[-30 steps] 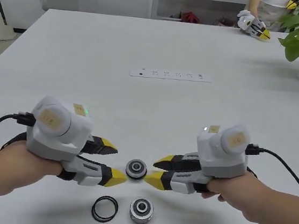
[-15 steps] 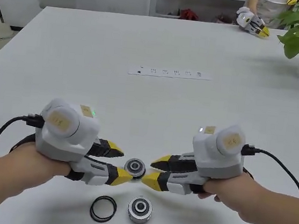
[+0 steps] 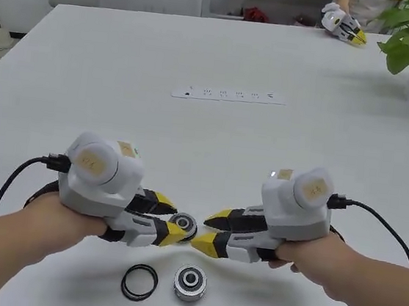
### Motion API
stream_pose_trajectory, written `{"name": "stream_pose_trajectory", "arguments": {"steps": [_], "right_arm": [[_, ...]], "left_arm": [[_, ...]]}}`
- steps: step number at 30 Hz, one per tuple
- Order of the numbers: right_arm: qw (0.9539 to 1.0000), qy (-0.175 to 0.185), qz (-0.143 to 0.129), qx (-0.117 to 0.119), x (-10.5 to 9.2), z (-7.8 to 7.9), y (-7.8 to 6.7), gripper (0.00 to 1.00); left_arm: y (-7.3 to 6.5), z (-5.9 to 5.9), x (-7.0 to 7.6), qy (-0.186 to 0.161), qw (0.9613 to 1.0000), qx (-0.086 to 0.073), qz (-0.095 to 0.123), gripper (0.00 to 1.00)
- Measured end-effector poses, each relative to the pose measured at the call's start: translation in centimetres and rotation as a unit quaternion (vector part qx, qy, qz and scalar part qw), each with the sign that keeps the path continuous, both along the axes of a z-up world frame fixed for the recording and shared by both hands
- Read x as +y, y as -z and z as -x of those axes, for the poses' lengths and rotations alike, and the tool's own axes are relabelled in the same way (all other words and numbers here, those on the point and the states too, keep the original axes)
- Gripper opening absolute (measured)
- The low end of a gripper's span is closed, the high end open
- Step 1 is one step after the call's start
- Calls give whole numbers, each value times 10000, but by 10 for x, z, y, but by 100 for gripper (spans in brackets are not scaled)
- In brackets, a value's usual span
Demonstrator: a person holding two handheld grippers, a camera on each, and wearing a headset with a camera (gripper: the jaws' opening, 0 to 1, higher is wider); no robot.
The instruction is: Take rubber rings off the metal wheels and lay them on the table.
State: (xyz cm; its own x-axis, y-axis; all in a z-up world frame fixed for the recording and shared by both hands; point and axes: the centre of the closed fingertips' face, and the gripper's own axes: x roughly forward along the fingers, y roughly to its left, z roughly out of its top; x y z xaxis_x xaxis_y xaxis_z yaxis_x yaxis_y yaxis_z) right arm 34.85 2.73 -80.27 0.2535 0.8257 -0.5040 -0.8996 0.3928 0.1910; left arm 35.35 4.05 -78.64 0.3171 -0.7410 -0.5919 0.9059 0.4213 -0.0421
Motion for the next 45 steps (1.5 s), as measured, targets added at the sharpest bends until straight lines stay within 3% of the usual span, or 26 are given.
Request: {"name": "stream_pose_trajectory", "arguments": {"steps": [11, 16, 32, 45], "right_arm": [[10000, 12, -28, 7, 1, -2, 0, 26], [10000, 14, -66, 15, 4, -2, -1, 26], [9999, -5, -54, -85, 17, -2, 2, 25], [9999, -20, 27, -107, 9, 1, 2, 18]], "left_arm": [[3, 0, -3, 48, 10000, -37, -70, 16], [1, -3, 1, 15, 9999, -124, -79, 14], [3, -2, -2, -124, 9997, -167, -89, 14], [5, -4, -3, -204, 9996, -192, -104, 14]]}}
